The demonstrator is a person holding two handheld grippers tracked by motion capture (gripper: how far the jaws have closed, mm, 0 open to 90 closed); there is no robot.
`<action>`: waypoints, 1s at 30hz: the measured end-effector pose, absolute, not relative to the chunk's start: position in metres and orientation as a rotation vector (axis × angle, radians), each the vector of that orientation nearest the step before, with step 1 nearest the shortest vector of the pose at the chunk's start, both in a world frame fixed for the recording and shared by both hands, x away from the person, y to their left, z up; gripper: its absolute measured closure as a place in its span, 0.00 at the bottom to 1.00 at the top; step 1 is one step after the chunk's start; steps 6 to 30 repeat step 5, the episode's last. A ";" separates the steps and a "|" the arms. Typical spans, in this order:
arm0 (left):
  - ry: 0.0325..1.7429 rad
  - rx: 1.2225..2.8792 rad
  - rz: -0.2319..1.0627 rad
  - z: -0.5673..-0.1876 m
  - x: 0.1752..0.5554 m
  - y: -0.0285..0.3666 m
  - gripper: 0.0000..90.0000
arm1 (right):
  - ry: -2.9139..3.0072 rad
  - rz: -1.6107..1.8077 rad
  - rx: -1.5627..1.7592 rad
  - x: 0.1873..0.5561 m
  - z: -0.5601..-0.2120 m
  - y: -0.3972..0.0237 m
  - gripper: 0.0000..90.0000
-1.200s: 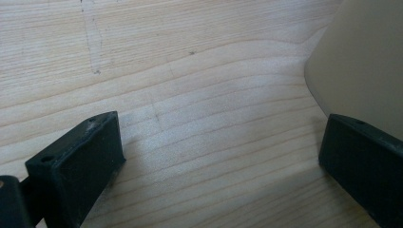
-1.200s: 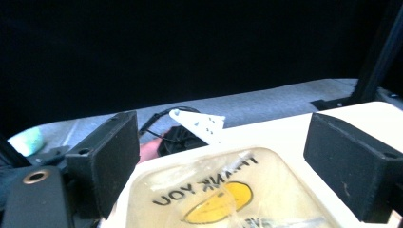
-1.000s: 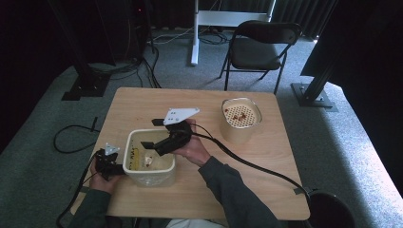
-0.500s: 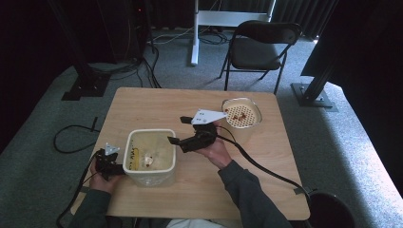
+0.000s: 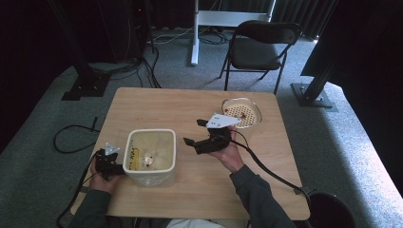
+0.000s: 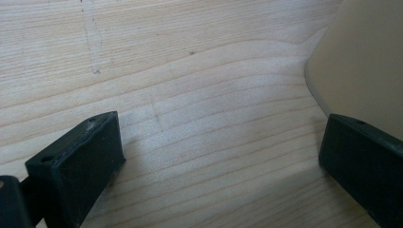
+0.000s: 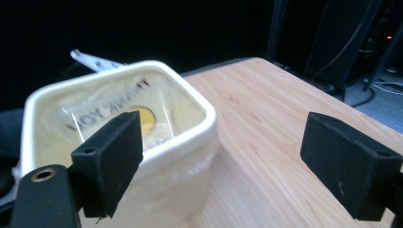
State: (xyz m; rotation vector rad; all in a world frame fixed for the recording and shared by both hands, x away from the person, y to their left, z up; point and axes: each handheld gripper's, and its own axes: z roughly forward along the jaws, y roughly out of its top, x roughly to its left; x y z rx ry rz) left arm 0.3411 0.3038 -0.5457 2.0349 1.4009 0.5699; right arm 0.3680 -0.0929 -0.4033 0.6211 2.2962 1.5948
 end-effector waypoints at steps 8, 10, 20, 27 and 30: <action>1.410 2.028 0.573 -0.546 0.340 0.304 0.01 | 2.295 1.510 0.664 0.365 -0.415 -0.105 0.15; 1.410 2.028 0.573 -0.546 0.340 0.304 0.01 | 2.295 1.510 0.664 0.365 -0.415 -0.105 0.15; 1.410 2.028 0.573 -0.546 0.340 0.304 0.01 | 2.295 1.510 0.664 0.365 -0.415 -0.105 0.15; 1.410 2.028 0.573 -0.546 0.340 0.304 0.01 | 2.295 1.510 0.664 0.365 -0.415 -0.105 0.15; 1.410 2.028 0.573 -0.546 0.340 0.304 0.01 | 2.295 1.510 0.664 0.365 -0.415 -0.105 0.15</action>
